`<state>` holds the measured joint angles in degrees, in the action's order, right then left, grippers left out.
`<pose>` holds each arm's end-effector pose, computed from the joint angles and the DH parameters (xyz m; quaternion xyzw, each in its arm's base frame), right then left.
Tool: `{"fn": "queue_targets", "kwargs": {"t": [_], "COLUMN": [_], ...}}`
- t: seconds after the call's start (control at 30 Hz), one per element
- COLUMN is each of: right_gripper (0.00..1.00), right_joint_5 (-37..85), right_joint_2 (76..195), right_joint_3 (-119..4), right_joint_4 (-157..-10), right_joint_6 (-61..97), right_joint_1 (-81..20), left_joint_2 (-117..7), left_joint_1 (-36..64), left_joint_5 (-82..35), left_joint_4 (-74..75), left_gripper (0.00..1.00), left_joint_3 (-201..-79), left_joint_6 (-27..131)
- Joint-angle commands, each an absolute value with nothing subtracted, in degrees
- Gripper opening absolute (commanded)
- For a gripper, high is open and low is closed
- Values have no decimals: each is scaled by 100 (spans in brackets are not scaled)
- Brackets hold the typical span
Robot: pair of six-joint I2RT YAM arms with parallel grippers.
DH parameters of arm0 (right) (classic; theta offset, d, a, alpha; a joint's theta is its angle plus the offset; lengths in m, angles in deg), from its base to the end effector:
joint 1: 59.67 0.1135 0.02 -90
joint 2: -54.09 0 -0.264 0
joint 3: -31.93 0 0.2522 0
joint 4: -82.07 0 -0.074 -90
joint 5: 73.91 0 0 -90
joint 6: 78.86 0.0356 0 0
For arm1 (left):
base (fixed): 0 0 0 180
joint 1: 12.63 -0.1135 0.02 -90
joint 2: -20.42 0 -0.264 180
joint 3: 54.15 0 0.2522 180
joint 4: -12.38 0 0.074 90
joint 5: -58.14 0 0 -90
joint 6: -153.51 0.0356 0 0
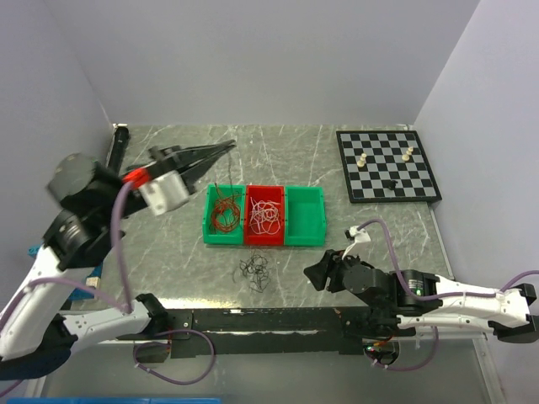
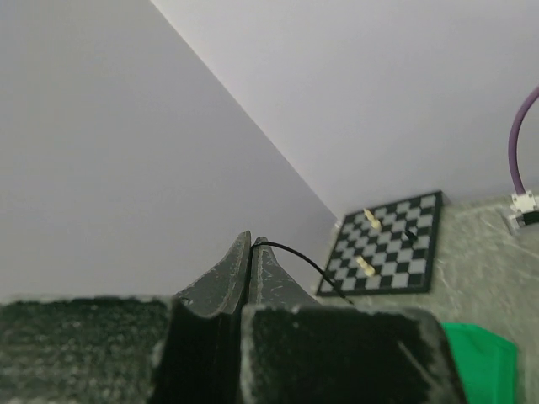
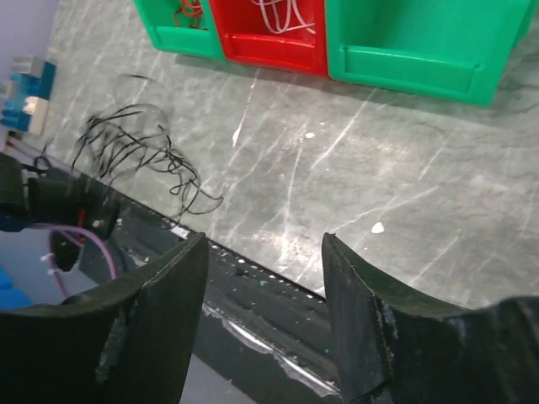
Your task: Untangle the cables
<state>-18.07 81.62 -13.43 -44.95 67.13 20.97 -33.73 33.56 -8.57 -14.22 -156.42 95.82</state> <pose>0.0377 0.1058 0.2532 -0.0490 0.8578 0.3128 0.4049 0.0819 -0.1057 0.5544 0.4779 0.3212 -0.2106 0.7900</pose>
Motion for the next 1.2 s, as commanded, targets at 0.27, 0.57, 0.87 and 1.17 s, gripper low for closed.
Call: {"fn": "queue_targets", "kwargs": {"t": [0.27,0.57,0.87,1.17], "right_gripper": [66,72,74,72], "right_joint_5": [-1916,-934,1519,2399], "right_joint_2": [8142,9152,9952,10067], "right_joint_3": [-1243,-1163,-1189,-1075], "right_joint_4": [-5584,-7922,-9252,-9051], "right_joint_6": [5661,4437,4007,3997], "right_joint_1": [2119,1066,343,44], "left_joint_2": [-3407,-3636,-3592,-3653], "left_joint_1": [3395,3448,3448,3439], "left_joint_5": [-154,267,540,549], "left_joint_4": [-1554,-1781,-1685,-1738], "left_gripper": [1,10,4,1], "left_joint_3": [-15624,-16212,-16125,-16292], "left_joint_6": [9559,9699,9787,10024]}}
